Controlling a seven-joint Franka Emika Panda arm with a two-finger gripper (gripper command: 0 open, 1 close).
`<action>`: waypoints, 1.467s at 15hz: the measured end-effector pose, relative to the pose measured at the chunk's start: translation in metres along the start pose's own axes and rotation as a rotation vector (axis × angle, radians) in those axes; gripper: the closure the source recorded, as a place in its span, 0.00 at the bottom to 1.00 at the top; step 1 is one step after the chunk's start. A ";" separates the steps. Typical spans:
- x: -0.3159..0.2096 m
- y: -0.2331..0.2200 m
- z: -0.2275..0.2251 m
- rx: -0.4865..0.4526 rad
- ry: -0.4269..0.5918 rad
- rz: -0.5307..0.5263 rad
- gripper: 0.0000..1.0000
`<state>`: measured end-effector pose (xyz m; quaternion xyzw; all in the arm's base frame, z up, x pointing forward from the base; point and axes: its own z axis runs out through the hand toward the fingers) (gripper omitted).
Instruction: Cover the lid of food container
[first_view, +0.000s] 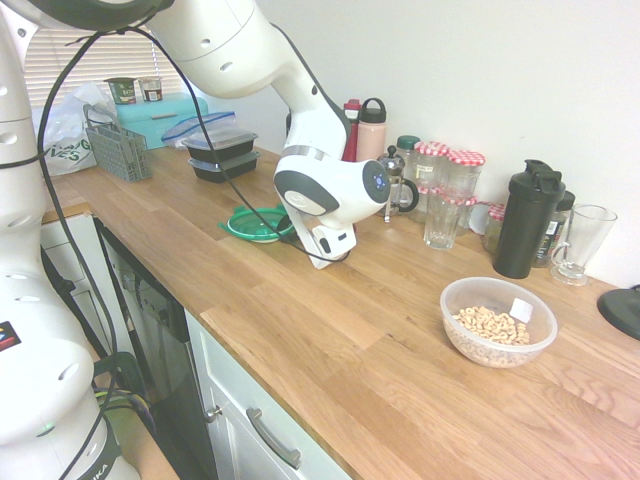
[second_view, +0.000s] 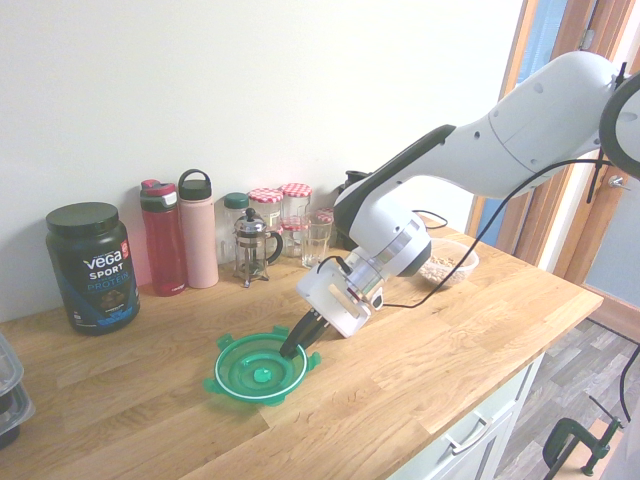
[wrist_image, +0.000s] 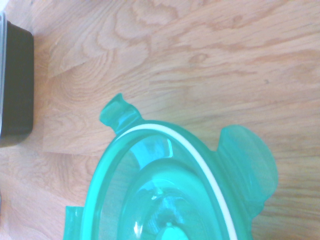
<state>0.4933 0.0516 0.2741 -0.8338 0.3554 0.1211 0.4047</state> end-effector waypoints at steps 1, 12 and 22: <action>0.000 -0.001 -0.001 -0.005 0.001 -0.006 1.00; -0.125 -0.152 -0.176 -0.515 0.524 -0.143 1.00; -0.090 -0.152 -0.231 -1.074 0.997 -0.215 1.00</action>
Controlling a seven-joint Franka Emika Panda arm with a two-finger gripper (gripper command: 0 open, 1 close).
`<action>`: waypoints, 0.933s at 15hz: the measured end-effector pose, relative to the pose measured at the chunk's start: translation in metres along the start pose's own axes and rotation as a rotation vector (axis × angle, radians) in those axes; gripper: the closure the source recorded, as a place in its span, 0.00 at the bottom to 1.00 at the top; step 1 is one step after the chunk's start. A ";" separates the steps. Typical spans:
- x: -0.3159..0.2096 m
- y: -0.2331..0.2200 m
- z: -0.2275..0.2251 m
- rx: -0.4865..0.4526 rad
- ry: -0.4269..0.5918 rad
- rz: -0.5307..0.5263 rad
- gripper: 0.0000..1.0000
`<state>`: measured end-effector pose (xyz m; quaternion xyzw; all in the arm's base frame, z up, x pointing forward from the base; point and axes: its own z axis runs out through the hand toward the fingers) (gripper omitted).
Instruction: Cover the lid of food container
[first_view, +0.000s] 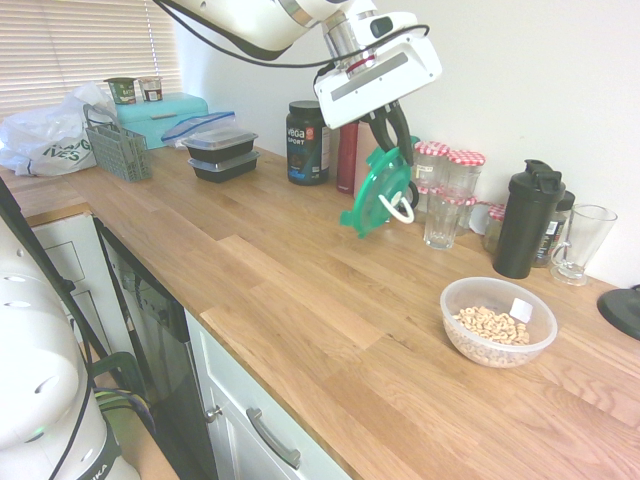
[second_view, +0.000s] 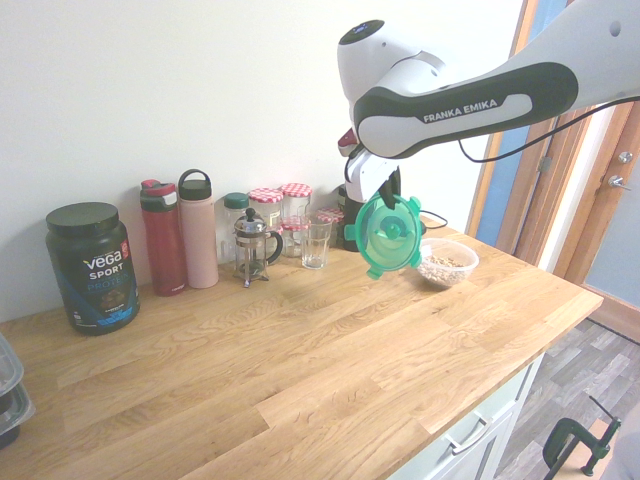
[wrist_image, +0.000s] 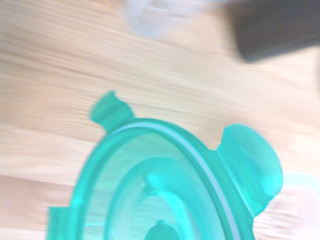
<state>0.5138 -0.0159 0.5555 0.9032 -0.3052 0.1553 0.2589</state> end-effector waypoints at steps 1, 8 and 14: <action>0.002 0.002 0.002 -0.053 0.046 0.002 1.00; 0.019 0.000 0.075 -0.474 0.269 0.059 1.00; 0.005 0.004 0.106 -0.872 0.317 0.120 1.00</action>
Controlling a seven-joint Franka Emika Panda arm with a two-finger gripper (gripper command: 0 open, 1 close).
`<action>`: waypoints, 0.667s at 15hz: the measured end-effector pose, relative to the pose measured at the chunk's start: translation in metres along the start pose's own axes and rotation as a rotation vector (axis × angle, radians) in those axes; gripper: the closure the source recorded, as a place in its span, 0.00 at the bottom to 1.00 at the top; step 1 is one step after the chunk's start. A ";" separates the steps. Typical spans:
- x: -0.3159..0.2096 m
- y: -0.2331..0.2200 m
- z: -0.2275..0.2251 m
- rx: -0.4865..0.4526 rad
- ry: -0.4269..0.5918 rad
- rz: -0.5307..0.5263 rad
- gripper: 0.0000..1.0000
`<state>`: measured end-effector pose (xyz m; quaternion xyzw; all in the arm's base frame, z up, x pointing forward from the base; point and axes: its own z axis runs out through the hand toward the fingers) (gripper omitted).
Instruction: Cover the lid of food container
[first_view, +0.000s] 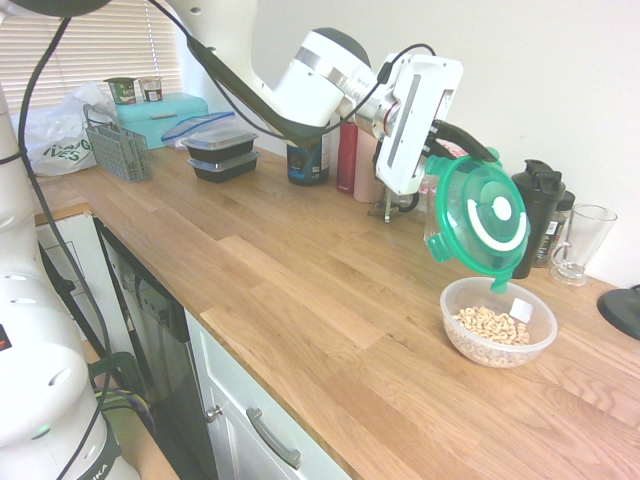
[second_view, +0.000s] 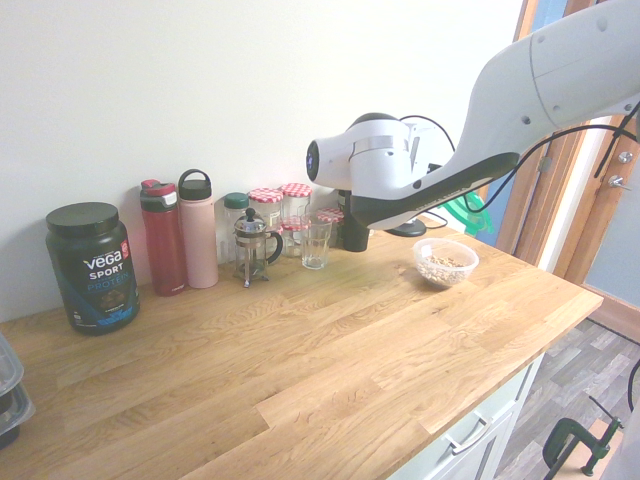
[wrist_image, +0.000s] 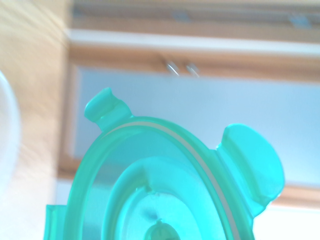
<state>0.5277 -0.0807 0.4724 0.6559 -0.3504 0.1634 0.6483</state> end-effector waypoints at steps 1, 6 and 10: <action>-0.006 -0.009 0.007 -0.053 0.002 -0.005 1.00; -0.014 -0.050 0.040 -0.139 -0.008 -0.028 1.00; -0.008 -0.080 0.050 -0.139 -0.009 -0.036 1.00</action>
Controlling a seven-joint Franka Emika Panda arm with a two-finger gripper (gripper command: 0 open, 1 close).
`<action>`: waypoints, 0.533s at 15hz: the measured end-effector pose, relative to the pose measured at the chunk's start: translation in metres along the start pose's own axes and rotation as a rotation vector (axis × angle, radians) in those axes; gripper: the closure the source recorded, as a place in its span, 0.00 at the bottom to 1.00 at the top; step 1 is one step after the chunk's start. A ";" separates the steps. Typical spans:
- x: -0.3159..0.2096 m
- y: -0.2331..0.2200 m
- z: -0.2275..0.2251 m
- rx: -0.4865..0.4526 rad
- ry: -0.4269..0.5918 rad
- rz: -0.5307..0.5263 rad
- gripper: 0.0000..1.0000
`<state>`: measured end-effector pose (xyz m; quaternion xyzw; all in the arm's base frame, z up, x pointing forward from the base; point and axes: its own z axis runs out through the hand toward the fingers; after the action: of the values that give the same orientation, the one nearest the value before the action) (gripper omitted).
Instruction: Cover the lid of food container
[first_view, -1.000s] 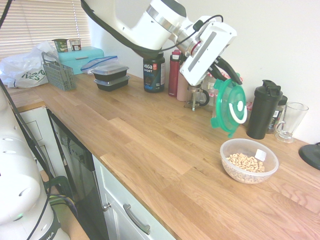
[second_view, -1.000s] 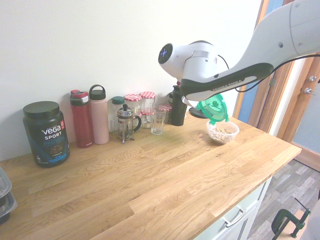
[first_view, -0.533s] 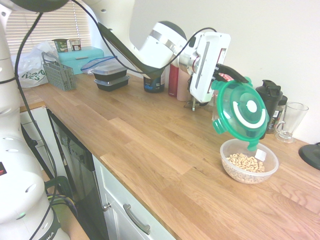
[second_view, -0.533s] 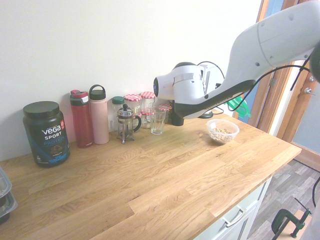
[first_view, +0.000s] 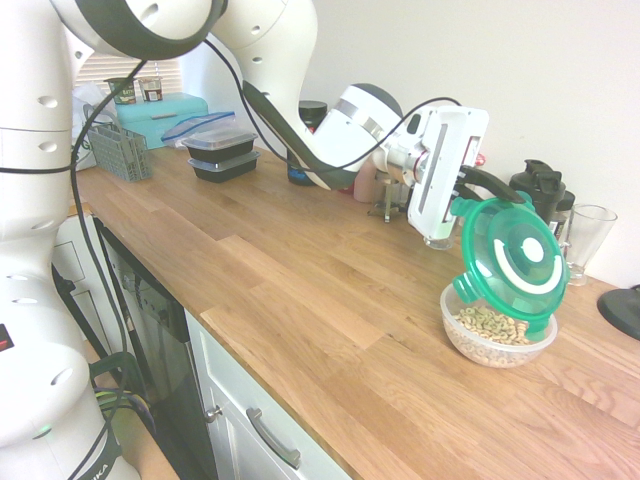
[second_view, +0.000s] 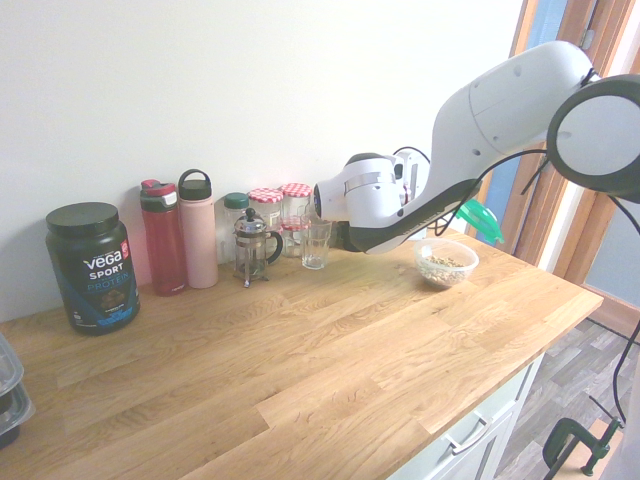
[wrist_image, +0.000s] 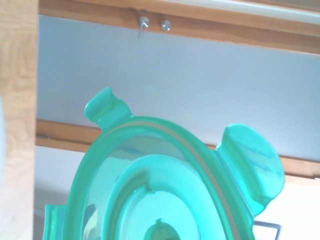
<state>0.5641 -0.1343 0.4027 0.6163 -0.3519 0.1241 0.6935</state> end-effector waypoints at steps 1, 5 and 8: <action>0.002 -0.007 0.000 -0.001 0.001 -0.001 1.00; 0.003 -0.029 -0.001 -0.009 0.001 -0.010 1.00; 0.000 -0.041 -0.005 -0.011 0.005 -0.021 1.00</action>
<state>0.5901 -0.1384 0.3710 0.6160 -0.3441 0.1164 0.6990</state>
